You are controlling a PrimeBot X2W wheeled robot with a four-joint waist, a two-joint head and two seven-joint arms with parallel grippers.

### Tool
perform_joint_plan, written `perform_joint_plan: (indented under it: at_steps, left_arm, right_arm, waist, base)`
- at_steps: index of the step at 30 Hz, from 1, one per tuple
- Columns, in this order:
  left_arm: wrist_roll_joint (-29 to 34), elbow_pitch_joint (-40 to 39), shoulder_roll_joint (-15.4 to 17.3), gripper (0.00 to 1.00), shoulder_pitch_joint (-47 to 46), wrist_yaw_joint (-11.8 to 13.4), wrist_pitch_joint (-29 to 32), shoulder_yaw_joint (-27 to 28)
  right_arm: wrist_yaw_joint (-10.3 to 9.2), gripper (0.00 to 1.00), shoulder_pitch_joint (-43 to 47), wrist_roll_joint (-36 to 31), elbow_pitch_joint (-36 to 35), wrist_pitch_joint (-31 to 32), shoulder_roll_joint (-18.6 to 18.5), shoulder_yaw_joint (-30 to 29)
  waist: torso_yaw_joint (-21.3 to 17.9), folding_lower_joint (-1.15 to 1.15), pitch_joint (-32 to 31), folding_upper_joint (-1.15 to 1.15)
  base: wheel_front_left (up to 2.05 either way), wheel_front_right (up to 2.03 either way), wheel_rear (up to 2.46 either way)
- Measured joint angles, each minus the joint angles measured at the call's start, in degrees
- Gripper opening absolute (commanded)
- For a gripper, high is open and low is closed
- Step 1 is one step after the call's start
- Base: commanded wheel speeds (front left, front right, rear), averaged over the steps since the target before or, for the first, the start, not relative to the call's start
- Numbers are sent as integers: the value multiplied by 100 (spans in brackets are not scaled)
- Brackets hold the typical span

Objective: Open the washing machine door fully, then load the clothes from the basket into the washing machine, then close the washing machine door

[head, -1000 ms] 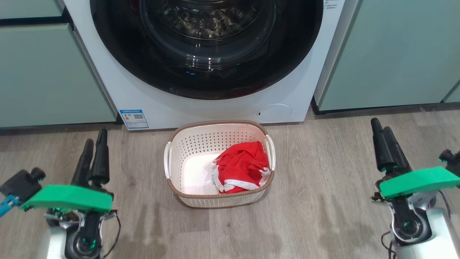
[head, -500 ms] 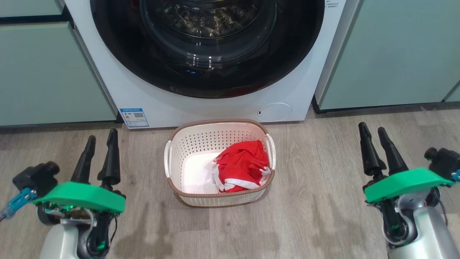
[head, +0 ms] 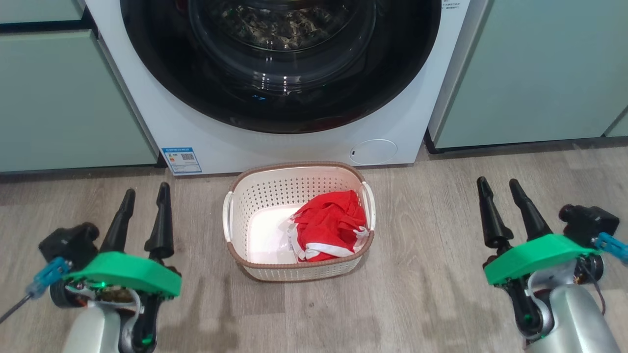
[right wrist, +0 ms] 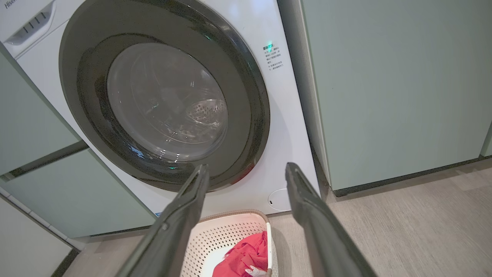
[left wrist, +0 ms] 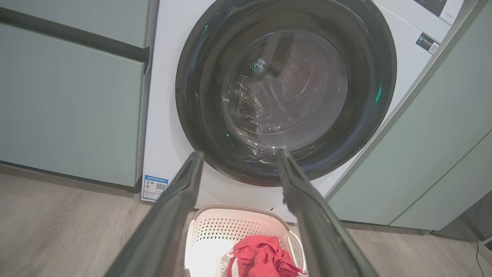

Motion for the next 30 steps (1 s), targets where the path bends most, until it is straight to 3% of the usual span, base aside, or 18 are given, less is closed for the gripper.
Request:
perform_joint_plan:
  at_steps: [11, 30]
  left_arm:
    - [642, 209, 27, 100, -3, 98, -162, -40]
    - [1483, 413, 12, 100, -7, 140, -500, -53]
  right_arm:
    - [0, 100, 0, -700, 19, -192, 47, 98]
    - [0, 100, 0, -1235, 54, -349, 54, 176]
  waist:
    - [-4, 0, 11, 0]
    - [-9, 0, -20, 0]
  base:
    - [0, 0, 0]
    - [0, 0, 0]
